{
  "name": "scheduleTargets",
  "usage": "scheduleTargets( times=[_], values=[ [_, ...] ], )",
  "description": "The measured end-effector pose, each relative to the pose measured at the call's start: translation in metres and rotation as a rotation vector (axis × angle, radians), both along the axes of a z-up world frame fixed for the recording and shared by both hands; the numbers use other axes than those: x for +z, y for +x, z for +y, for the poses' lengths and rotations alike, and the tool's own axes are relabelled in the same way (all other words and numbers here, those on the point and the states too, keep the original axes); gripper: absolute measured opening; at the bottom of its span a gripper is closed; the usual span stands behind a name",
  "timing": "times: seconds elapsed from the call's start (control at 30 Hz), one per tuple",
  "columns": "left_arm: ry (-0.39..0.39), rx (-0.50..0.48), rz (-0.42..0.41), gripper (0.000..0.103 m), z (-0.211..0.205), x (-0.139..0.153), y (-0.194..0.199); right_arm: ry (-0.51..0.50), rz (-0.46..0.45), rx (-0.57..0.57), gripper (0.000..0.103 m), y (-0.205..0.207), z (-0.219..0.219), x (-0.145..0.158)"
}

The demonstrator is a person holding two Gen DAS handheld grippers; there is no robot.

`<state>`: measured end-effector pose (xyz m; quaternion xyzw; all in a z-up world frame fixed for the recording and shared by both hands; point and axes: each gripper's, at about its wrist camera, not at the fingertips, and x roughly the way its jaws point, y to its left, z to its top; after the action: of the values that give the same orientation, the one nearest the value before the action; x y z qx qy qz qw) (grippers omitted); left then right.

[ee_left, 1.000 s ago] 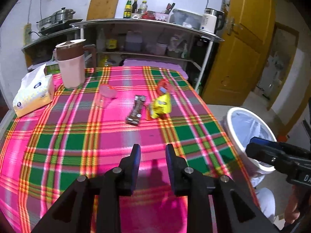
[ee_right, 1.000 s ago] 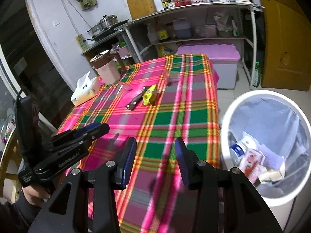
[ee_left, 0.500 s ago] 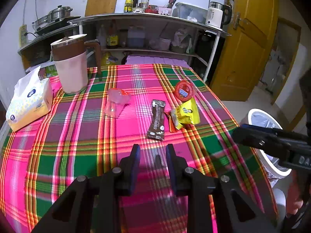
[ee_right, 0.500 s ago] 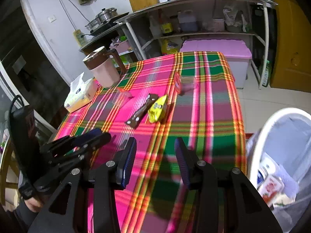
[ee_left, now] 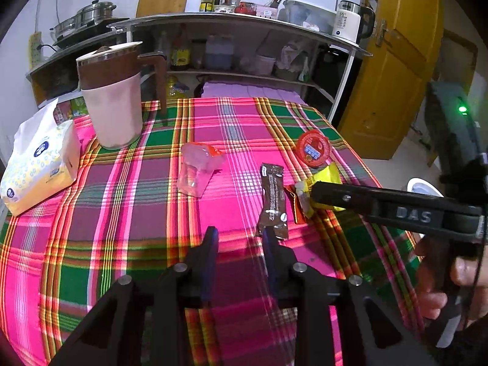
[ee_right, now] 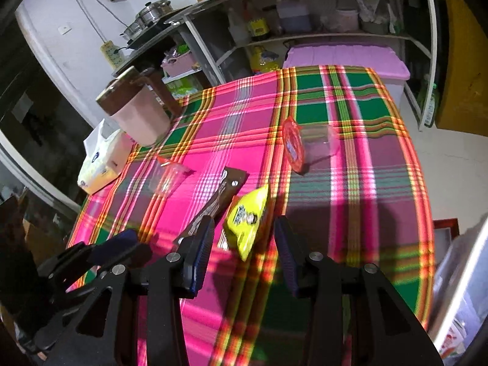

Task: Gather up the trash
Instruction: 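Grasp the brown chocolate wrapper with the left tool while the right tool grasps the yellow packet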

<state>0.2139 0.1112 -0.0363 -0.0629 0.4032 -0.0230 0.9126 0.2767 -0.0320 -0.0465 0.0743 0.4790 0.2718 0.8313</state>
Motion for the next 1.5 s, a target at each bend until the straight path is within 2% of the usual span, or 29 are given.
scheduleTargets(
  times=[0.07,0.1,0.23,0.27,0.3,0.7,0.83,0.93,1.0,1.17,1.5],
  values=[
    [-0.004,-0.004,0.002,0.032,0.001,-0.001,0.004,0.002,0.014,-0.003,0.041,0.006,0.003,-0.006],
    [-0.004,-0.005,0.003,0.033,0.001,-0.001,0.006,0.008,0.019,-0.003,0.035,0.009,0.004,-0.008],
    [-0.002,-0.016,0.008,0.033,-0.002,-0.001,0.014,0.011,-0.001,0.005,0.03,0.009,0.004,-0.006],
    [-0.001,-0.022,0.008,0.033,-0.005,-0.001,0.016,0.013,-0.006,0.004,0.025,0.008,0.002,-0.004],
    [0.0,-0.028,0.008,0.033,-0.006,-0.001,0.018,0.019,-0.009,0.0,0.024,0.007,-0.001,-0.003],
    [0.009,-0.076,0.043,0.033,-0.032,-0.015,0.046,0.059,-0.026,-0.058,0.023,-0.008,-0.042,0.008],
    [0.064,-0.063,0.075,0.033,-0.041,-0.025,0.054,0.064,-0.024,-0.059,0.023,-0.012,-0.049,0.007],
    [0.119,-0.06,0.059,0.025,-0.05,-0.025,0.054,0.071,-0.024,-0.068,0.023,-0.014,-0.056,0.007],
    [0.133,-0.054,0.059,0.024,-0.053,-0.025,0.053,0.075,-0.029,-0.075,0.023,-0.017,-0.062,0.009],
    [0.12,-0.037,0.058,0.024,-0.056,-0.021,0.043,0.076,-0.05,-0.084,0.023,-0.026,-0.07,0.016],
    [0.074,-0.005,-0.013,0.024,-0.069,0.006,-0.002,0.069,-0.077,-0.081,0.023,-0.06,-0.084,0.025]
  ],
)
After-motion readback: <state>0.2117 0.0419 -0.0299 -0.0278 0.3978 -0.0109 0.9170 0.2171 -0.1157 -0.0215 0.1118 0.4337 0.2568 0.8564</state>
